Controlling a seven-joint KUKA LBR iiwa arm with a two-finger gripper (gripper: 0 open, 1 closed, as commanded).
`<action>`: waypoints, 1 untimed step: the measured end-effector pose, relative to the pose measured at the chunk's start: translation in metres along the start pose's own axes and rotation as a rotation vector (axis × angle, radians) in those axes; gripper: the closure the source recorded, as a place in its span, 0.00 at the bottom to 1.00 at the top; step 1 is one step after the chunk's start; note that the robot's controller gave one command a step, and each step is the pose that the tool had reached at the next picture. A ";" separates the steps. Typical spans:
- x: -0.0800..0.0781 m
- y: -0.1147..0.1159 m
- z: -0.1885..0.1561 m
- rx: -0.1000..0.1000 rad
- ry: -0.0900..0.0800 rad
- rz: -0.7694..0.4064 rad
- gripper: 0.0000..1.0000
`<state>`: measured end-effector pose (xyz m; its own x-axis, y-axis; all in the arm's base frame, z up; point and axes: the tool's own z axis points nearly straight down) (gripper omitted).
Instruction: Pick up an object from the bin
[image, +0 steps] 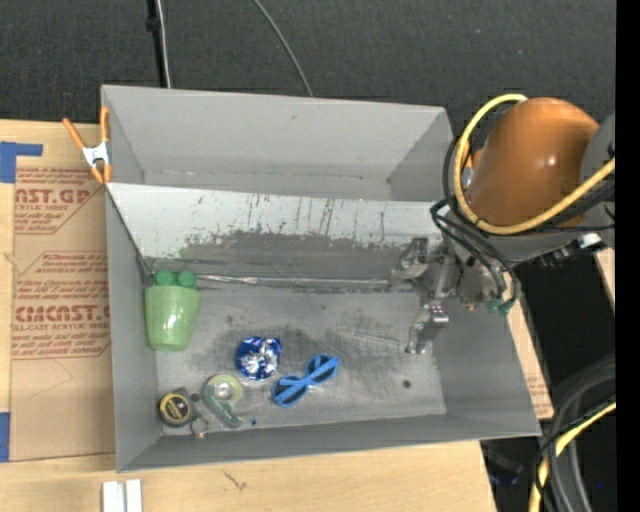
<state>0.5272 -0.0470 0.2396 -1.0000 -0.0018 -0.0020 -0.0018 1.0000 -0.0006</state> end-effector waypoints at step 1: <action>0.026 0.082 0.168 0.001 -0.010 -0.181 0.00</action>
Offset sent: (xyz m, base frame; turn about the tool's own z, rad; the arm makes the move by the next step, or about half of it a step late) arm -0.0288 0.0818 -0.1696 -0.1815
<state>0.5017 0.0353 0.0715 -0.9832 -0.1822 -0.0116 -0.1821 0.9833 -0.0028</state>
